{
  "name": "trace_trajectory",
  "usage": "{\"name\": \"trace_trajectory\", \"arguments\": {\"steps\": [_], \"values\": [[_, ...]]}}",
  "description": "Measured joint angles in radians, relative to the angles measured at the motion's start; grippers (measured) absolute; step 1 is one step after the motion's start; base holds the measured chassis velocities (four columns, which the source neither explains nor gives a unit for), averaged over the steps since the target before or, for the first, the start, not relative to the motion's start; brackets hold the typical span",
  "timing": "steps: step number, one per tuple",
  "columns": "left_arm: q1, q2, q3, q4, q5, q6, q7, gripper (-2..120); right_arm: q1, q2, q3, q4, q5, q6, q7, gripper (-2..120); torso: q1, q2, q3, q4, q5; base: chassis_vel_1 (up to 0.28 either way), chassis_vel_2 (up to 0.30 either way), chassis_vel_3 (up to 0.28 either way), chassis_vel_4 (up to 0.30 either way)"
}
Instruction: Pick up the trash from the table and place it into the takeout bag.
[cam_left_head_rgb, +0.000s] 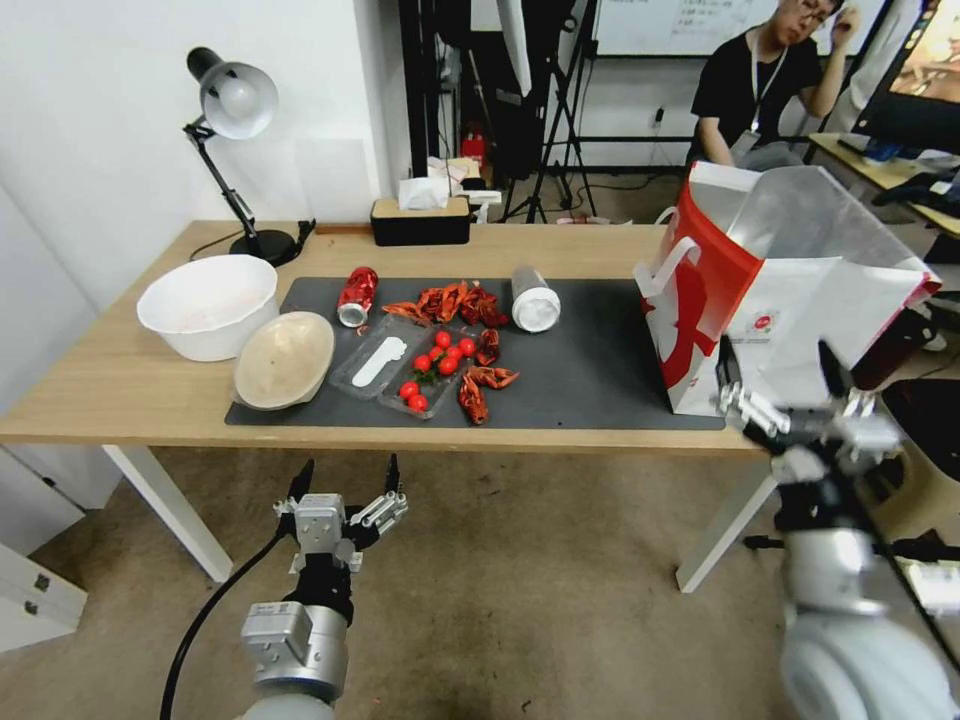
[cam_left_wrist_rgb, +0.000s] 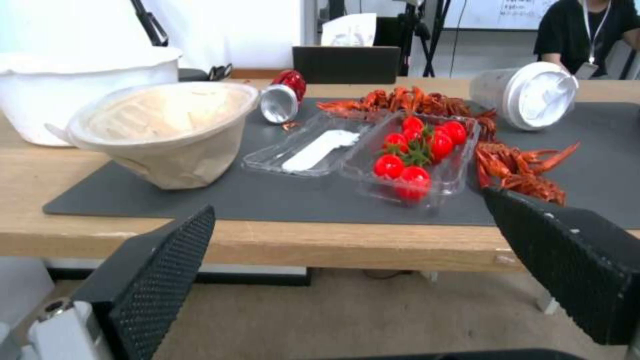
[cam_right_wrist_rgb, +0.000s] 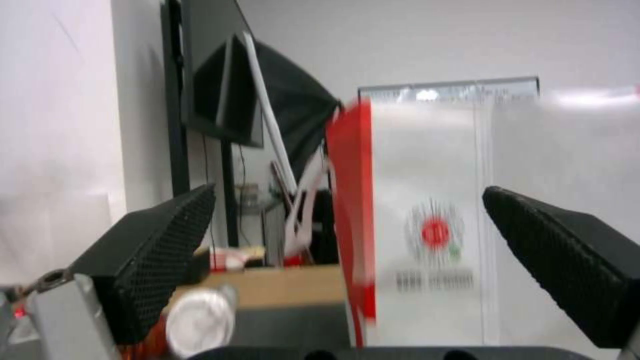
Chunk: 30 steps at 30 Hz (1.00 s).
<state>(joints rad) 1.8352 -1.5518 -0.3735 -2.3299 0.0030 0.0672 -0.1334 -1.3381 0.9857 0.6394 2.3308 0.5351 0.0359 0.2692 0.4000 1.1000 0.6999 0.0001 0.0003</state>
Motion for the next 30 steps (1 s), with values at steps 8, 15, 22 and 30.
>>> {"name": "trace_trajectory", "arguments": {"steps": [8, 15, 22, 30], "values": [[-0.02, 0.001, -0.003, 0.023, -0.014, -0.001, 0.0, 100, -0.378, 0.166, -0.049, -0.079, -0.178, 0.357, -0.04, 100, 0.0, 0.0, 0.0, 0.0, -0.0004, 0.0, 0.0, 0.0, 0.0], [-0.043, 0.005, -0.003, 0.04, -0.03, 0.0, 0.0, 100, -0.399, 0.187, -0.079, -0.122, -0.19, 0.351, -0.055, 100, 0.0, 0.0, 0.0, -0.0001, -0.0004, 0.0, 0.0, 0.0, 0.0], [-0.047, 0.011, -0.008, 0.037, -0.039, 0.002, 0.0, 100, -0.2, 0.211, -0.253, -0.238, -0.196, 0.231, -0.092, 100, 0.0, 0.0, 0.0, -0.0001, -0.0001, 0.0, 0.0, 0.0, 0.0], [-0.017, 0.017, -0.005, 0.015, -0.038, -0.007, -0.003, 100, 0.125, 0.212, -0.445, -0.412, -0.222, 0.1, -0.045, 100, 0.0, 0.0, 0.0, 0.0, -0.0004, 0.0, 0.0, 0.0, 0.0]]}}
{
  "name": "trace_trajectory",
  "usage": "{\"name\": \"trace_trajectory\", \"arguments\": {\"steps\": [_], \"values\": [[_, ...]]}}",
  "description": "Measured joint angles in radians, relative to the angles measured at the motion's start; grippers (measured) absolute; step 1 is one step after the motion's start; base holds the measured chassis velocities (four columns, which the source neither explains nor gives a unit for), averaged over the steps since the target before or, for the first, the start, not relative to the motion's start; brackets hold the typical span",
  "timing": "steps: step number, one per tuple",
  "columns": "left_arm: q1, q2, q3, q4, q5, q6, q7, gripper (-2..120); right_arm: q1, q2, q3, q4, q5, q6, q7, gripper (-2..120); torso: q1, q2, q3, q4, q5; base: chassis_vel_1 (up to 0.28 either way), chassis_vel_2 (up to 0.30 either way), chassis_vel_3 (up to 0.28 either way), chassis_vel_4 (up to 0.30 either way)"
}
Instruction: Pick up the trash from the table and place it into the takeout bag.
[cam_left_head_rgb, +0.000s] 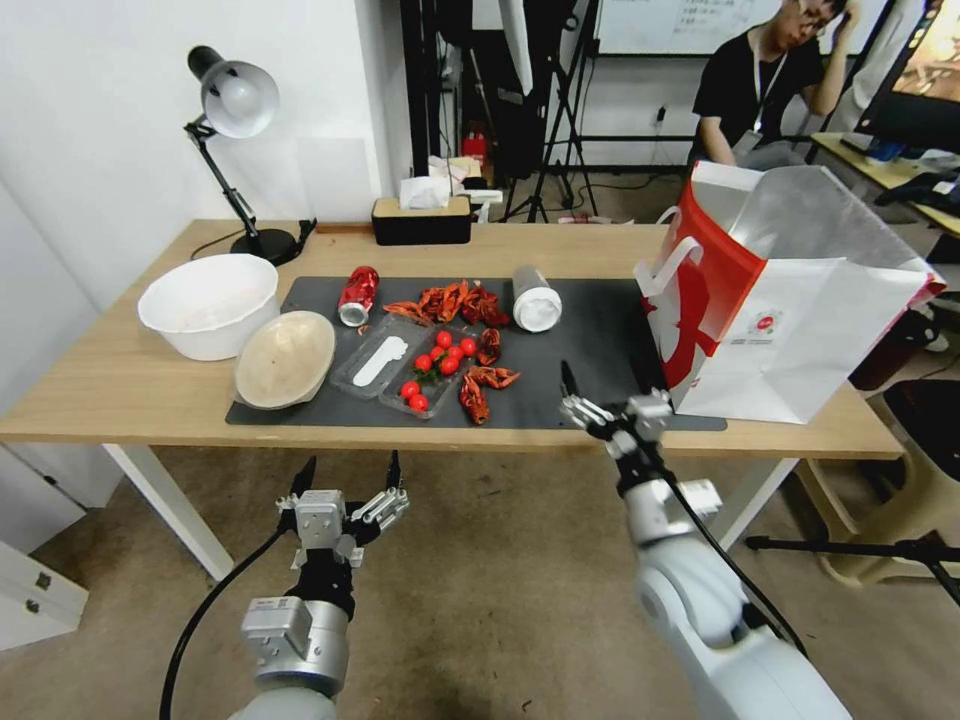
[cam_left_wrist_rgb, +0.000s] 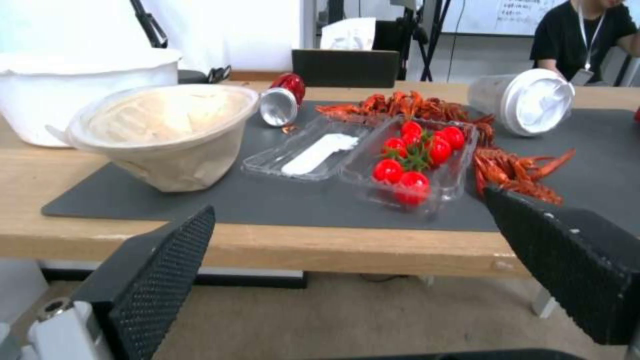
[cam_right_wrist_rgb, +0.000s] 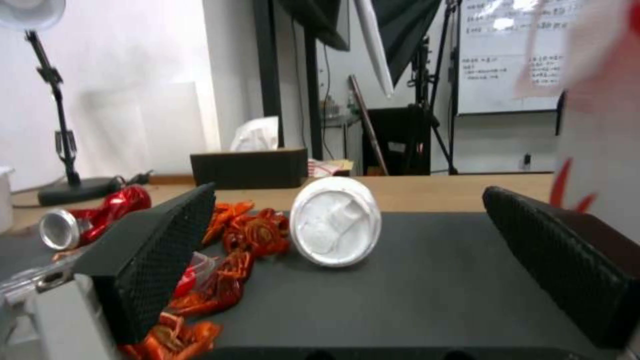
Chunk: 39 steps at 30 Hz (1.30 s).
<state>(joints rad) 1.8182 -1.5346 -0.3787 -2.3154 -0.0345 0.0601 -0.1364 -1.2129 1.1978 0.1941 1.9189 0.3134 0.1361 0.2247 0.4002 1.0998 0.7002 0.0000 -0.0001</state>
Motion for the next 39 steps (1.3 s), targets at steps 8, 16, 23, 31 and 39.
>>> {"name": "trace_trajectory", "arguments": {"steps": [8, 16, 23, 31, 39], "values": [[0.028, 0.007, -0.002, -0.003, 0.001, -0.021, 0.003, 100, 0.124, -0.001, -0.063, -0.032, -0.003, -0.156, 0.078, 100, 0.0, 0.0, 0.0, -0.0001, 0.0, 0.0, 0.0, 0.0, 0.0], [0.041, 0.011, 0.002, -0.015, -0.001, -0.018, 0.01, 100, 0.215, -0.006, -0.097, -0.04, 0.046, -0.295, 0.151, 100, 0.0, 0.0, 0.0, -0.0001, 0.0, 0.0, 0.0, 0.0, 0.0], [0.047, 0.01, 0.012, -0.02, -0.017, -0.004, 0.013, 100, 0.265, -0.01, -0.102, -0.075, 0.072, -0.334, 0.143, 100, 0.0, 0.0, 0.0, -0.0001, 0.0001, 0.0, 0.0, 0.0, 0.0], [0.044, 0.011, 0.01, -0.014, -0.016, -0.003, 0.013, 100, 0.295, -0.012, -0.113, -0.099, 0.081, -0.346, 0.133, 100, 0.0, 0.0, 0.0, -0.0002, 0.0001, 0.0, 0.0, 0.0, 0.0], [0.042, 0.01, 0.008, -0.008, -0.016, -0.002, 0.013, 100, 0.331, -0.013, -0.128, -0.122, 0.095, -0.364, 0.127, 100, 0.0, 0.0, 0.0, 0.0, 0.0002, 0.0, 0.0, 0.0, 0.0]]}}
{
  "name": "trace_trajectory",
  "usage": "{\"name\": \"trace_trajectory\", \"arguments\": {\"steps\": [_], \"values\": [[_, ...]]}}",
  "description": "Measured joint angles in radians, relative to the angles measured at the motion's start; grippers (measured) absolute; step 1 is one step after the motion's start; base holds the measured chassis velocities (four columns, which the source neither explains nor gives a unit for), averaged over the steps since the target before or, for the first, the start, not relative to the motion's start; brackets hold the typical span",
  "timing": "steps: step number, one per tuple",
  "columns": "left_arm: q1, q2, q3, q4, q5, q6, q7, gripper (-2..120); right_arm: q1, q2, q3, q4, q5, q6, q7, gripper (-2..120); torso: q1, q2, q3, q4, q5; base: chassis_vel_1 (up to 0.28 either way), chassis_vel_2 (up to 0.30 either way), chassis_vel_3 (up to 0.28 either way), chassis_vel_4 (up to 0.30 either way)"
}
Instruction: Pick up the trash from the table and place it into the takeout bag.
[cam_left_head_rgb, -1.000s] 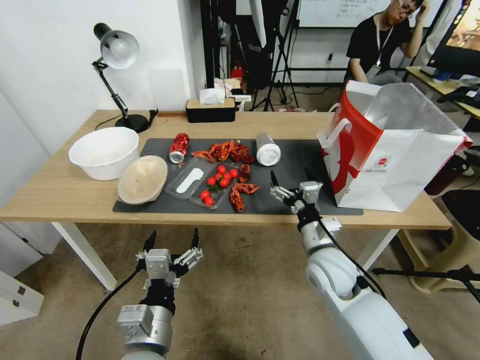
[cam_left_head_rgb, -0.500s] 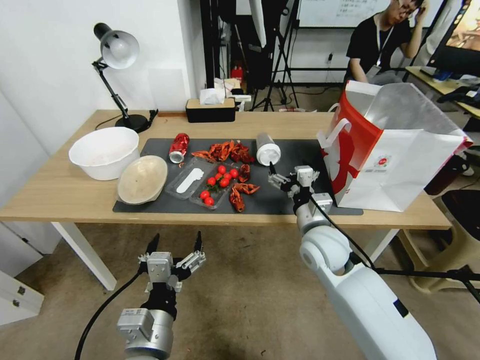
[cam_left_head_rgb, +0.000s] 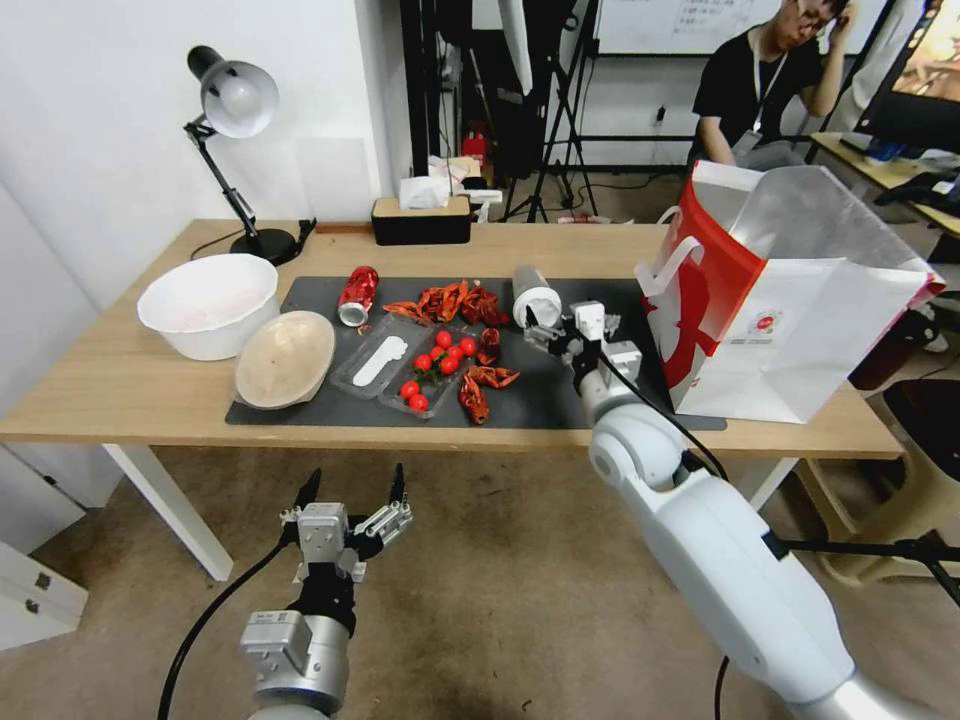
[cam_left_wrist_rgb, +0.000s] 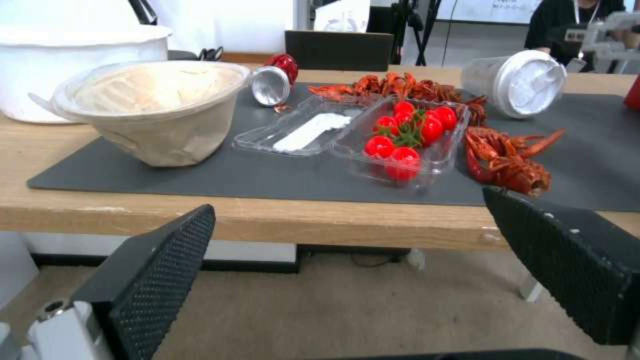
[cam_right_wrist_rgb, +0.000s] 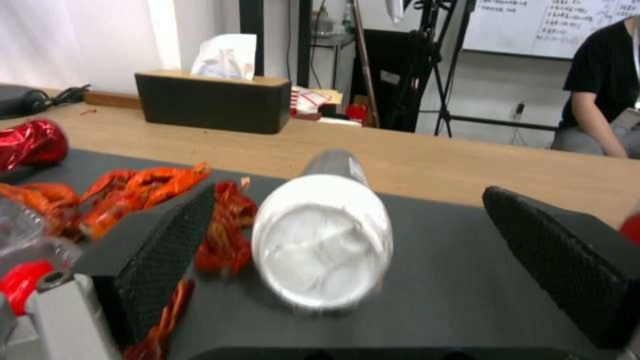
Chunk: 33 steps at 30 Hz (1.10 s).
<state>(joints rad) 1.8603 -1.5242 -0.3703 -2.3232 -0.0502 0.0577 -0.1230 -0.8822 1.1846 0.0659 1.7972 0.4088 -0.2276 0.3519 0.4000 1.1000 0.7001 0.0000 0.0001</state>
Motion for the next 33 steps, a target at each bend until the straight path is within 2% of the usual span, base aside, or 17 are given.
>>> {"name": "trace_trajectory", "arguments": {"steps": [18, 33], "values": [[-0.025, -0.006, -0.014, 0.014, -0.006, 0.007, -0.002, 100, 0.23, -0.003, -0.083, -0.146, 0.072, -0.107, -0.008, 100, 0.0, 0.0, 0.0, 0.0, 0.0, 0.0, 0.0, 0.0, 0.0], [-0.034, -0.004, -0.015, 0.025, -0.012, 0.007, -0.005, 100, 0.386, -0.009, -0.145, -0.347, 0.126, -0.159, -0.126, 100, 0.0, 0.0, 0.0, 0.0, -0.0001, 0.0, 0.0, 0.0, 0.0]]}}
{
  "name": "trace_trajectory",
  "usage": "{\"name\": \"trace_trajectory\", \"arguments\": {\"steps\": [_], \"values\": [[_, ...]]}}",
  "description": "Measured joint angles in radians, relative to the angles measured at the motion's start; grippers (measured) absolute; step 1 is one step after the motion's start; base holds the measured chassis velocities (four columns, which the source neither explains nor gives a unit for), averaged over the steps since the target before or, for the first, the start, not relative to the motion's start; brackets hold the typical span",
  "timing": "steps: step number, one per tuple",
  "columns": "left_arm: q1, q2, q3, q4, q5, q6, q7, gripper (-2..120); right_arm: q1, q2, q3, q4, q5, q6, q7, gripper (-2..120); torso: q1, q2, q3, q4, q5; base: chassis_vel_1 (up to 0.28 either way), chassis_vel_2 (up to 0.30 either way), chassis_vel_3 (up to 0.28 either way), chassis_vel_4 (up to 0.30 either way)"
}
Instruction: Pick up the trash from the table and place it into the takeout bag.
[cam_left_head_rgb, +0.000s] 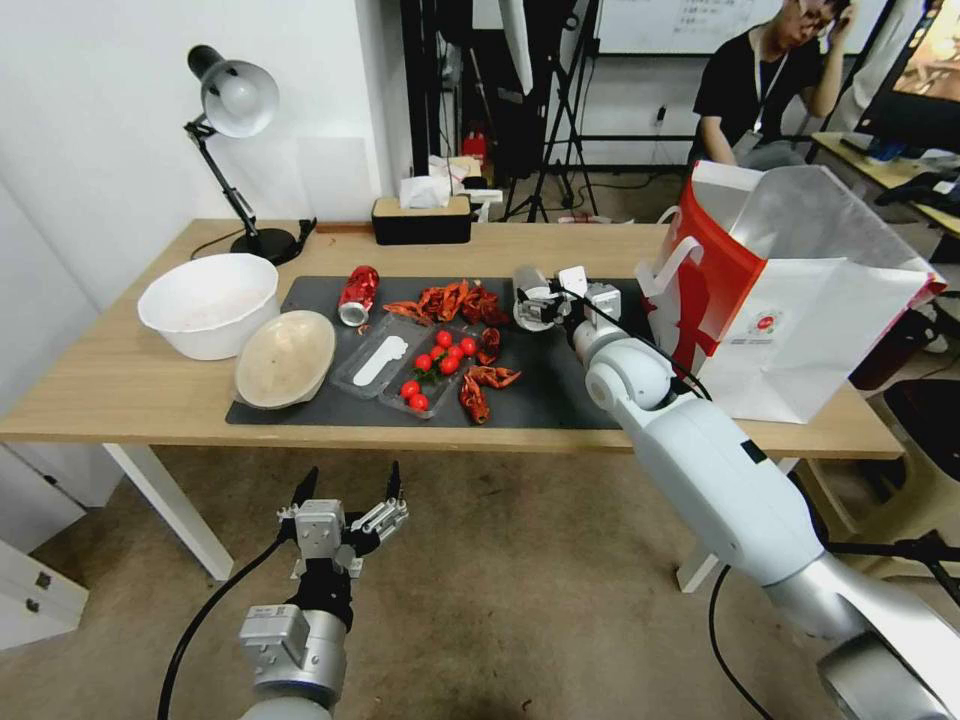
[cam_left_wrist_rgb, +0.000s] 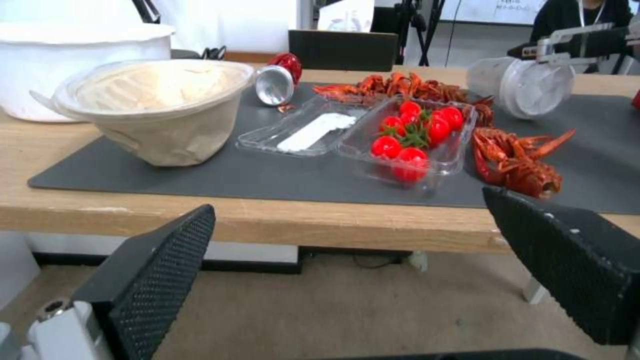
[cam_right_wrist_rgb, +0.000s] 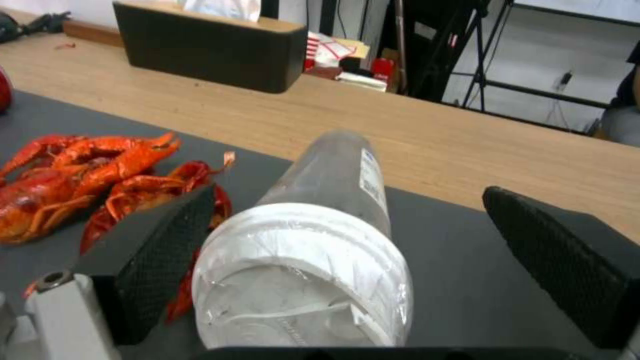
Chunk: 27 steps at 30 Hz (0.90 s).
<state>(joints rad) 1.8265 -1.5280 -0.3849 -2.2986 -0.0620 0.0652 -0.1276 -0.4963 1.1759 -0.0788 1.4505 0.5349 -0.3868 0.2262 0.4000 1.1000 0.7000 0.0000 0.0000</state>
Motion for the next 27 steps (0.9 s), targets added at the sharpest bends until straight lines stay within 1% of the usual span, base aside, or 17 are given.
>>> {"name": "trace_trajectory", "arguments": {"steps": [5, 27], "values": [[-0.004, 0.003, -0.001, 0.0, -0.009, 0.0, -0.001, 100, 0.016, 0.007, -0.012, -0.033, 0.001, -0.001, -0.013, 100, 0.0, 0.0, 0.0, 0.0, 0.0, 0.0, 0.0, 0.0, 0.0], [0.005, 0.009, -0.004, -0.011, -0.015, -0.001, -0.002, 100, 0.002, 0.026, -0.004, -0.053, 0.011, -0.011, -0.018, 100, 0.0, 0.0, 0.0, 0.0, 0.0, 0.0, 0.0, 0.0, 0.0]]}}
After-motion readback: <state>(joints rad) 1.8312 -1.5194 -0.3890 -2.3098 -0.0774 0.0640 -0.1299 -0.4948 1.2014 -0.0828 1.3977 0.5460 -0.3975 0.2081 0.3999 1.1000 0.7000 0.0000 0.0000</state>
